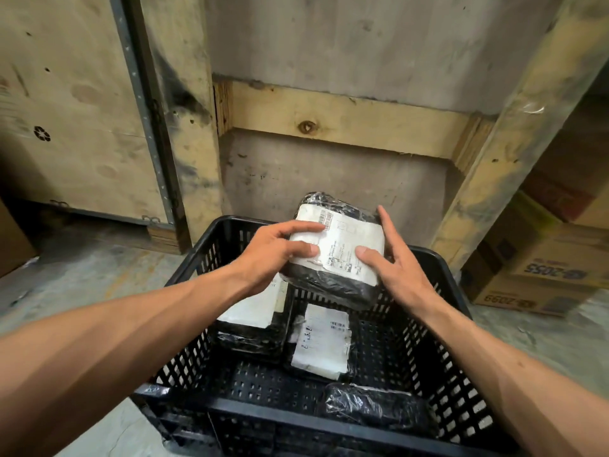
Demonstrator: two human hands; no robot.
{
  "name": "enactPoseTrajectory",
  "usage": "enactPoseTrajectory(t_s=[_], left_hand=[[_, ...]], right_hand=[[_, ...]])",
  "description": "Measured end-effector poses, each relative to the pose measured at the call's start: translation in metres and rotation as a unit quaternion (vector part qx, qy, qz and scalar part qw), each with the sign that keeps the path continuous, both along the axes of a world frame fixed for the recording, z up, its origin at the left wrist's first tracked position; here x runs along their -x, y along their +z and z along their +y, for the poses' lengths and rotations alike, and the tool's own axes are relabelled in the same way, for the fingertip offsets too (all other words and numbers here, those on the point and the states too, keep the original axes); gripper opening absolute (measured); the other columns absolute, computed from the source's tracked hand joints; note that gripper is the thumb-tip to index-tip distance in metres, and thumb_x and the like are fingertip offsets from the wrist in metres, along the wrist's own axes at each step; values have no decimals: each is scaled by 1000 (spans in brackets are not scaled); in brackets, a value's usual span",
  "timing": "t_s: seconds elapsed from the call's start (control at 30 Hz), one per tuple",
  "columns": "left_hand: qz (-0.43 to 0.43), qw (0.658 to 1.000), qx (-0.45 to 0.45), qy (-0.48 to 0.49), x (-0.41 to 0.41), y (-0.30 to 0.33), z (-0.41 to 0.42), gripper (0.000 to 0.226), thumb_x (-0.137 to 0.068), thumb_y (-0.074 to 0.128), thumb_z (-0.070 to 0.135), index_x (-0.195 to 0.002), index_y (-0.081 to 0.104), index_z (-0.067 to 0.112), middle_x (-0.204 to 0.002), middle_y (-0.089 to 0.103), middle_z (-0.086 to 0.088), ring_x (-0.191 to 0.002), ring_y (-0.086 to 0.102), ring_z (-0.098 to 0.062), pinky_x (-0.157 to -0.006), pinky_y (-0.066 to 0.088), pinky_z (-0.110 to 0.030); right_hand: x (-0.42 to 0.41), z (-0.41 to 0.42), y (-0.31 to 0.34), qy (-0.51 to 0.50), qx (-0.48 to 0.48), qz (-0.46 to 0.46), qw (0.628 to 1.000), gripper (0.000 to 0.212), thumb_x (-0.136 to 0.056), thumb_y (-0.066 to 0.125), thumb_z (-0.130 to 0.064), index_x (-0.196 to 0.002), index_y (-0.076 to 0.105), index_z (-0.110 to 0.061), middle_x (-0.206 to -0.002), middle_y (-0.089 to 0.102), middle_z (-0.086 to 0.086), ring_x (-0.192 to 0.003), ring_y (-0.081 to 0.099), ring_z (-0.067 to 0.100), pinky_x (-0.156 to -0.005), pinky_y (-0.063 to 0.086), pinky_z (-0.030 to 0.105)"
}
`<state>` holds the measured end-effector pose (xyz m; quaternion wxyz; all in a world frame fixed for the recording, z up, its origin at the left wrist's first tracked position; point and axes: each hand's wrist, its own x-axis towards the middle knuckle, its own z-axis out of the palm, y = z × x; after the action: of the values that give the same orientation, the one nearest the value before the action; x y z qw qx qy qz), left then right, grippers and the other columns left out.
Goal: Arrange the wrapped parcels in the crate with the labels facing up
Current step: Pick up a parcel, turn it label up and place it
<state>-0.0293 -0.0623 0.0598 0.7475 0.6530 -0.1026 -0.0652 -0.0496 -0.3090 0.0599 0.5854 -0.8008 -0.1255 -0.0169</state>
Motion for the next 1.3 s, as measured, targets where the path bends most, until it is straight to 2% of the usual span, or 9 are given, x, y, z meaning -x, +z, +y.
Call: enactPoseTrajectory(t_s=[0.27, 0.43, 0.53, 0.6, 0.7, 0.83, 1.0, 1.2, 1.3], left_hand=[[-18, 992, -112, -46, -1, 17, 19, 34, -54, 85, 8, -86, 82, 18, -94, 78, -8, -84, 72, -27, -81, 57, -42], [-12, 995, -79, 66, 3, 9, 14, 79, -64, 94, 15, -132, 65, 44, -123, 69, 5, -100, 72, -3, -72, 59, -18], [23, 997, -56, 43, 15, -12, -1, 106, -65, 96, 21, -150, 39, 47, -127, 68, 7, -103, 74, -8, -76, 62, -25], [25, 998, -57, 18, 20, -21, -12, 117, -67, 95, 21, -155, 24, 48, -124, 71, 16, -108, 72, -7, -81, 61, -26], [47, 996, -79, 4, 23, -23, -26, 118, -79, 87, 19, -162, 3, 32, -129, 69, 15, -107, 71, -4, -81, 60, -20], [59, 981, -182, 9, 36, -32, -45, 104, -94, 72, 29, -162, -6, 21, -147, 53, 11, -120, 55, -1, -88, 44, -5], [89, 952, -291, 34, 44, -57, -61, 93, -96, 69, 27, -163, 4, 15, -150, 53, -1, -134, 51, -18, -115, 38, -31], [155, 906, -383, 93, 42, -79, -75, 68, -92, 74, 25, -148, 44, 5, -149, 54, -11, -136, 50, -30, -111, 39, -36], [177, 891, -405, 103, 37, -87, -78, 57, -93, 73, 21, -142, 51, 3, -144, 57, -13, -132, 53, -32, -109, 41, -38]], right_hand=[[0, -5, 11, 99, 51, 21, 994, 95, -77, 92, -24, -151, 43, -56, -133, 65, -32, -118, 63, -9, -90, 51, 9], [9, 3, -10, 32, -3, 48, 998, 91, -86, 85, -36, -152, 29, -66, -128, 65, -37, -114, 68, -4, -83, 55, 11], [10, 2, -15, -12, -35, 53, 998, 88, -87, 83, -38, -150, 28, -69, -133, 67, -28, -119, 67, 0, -90, 57, 19], [12, -1, -19, -20, -36, 62, 997, 88, -89, 80, -40, -150, 22, -69, -137, 63, -28, -121, 65, -3, -99, 55, 24], [19, -8, -25, 2, -1, 94, 996, 99, -97, 71, -38, -161, -3, -49, -138, 45, -43, -121, 55, -20, -96, 46, 4], [30, -11, -42, 1, 61, 156, 986, 99, -105, 57, -38, -159, -25, -34, -155, 40, -19, -135, 50, 0, -103, 40, 9], [42, -9, -73, -55, 145, 199, 968, 93, -107, 53, -38, -161, -22, -29, -149, 57, -7, -119, 64, 14, -107, 50, 33], [31, -8, -87, -37, 250, 245, 936, 91, -108, 49, -40, -162, -22, -25, -136, 63, 3, -89, 66, 11, -71, 51, 23], [24, -4, -93, -12, 290, 273, 917, 88, -110, 44, -38, -161, -26, -22, -127, 65, 6, -97, 71, 21, -84, 58, 34]])
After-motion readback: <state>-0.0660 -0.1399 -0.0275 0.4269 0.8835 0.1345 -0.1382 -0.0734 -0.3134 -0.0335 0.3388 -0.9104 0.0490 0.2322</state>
